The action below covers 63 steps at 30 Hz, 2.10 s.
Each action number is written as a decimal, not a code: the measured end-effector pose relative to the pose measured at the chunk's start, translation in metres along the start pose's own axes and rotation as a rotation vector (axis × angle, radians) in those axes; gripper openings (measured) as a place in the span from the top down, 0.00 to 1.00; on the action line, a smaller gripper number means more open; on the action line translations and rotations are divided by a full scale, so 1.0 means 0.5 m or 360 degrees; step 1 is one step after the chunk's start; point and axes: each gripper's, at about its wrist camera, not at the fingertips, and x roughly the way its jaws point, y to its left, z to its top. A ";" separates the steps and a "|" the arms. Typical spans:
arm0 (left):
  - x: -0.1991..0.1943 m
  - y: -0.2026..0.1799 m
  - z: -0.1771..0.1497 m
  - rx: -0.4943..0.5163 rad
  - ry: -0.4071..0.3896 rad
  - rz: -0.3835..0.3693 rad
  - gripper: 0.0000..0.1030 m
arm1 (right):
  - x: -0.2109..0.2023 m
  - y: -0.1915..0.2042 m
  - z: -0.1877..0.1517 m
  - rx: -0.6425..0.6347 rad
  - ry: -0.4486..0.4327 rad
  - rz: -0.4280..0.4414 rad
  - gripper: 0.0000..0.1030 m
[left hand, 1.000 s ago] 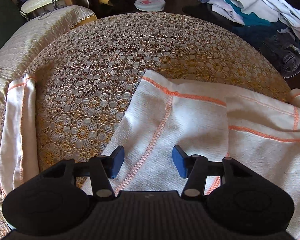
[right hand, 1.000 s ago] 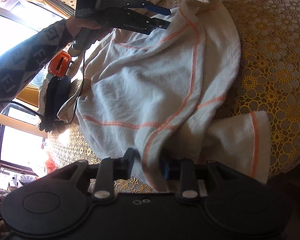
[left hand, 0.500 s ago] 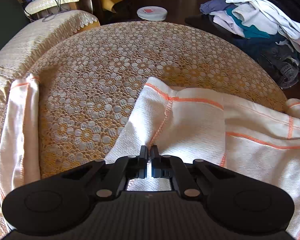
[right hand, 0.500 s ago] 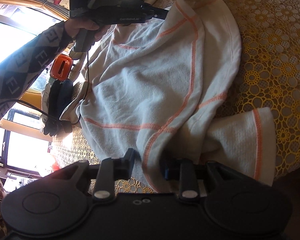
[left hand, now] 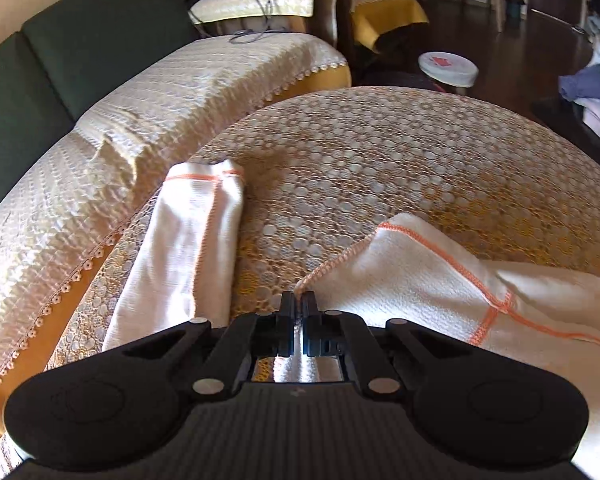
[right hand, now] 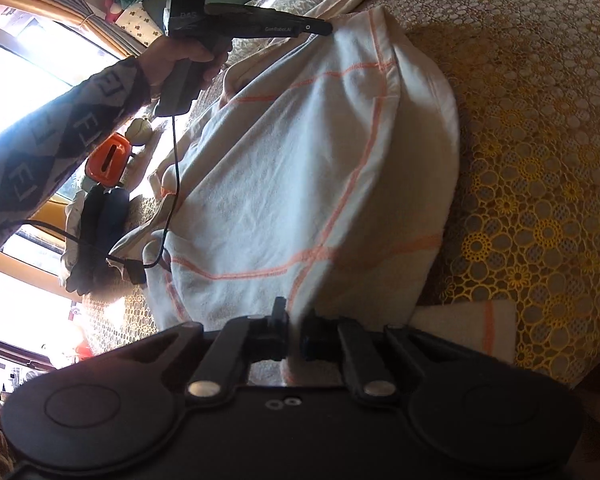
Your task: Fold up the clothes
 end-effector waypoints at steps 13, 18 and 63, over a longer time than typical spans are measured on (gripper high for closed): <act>0.035 0.031 0.043 -0.0191 -0.0039 0.0207 0.97 | 0.001 -0.070 0.079 -0.0022 -0.0173 -0.0371 0.00; -0.001 0.045 0.033 -0.0328 -0.0068 0.0100 0.97 | 0.019 -0.091 0.080 0.0046 -0.0143 -0.0474 0.00; -0.535 -0.064 -0.617 -0.0559 0.0017 0.0033 0.41 | -0.084 0.022 -0.077 -0.0022 -0.0230 -0.0718 0.00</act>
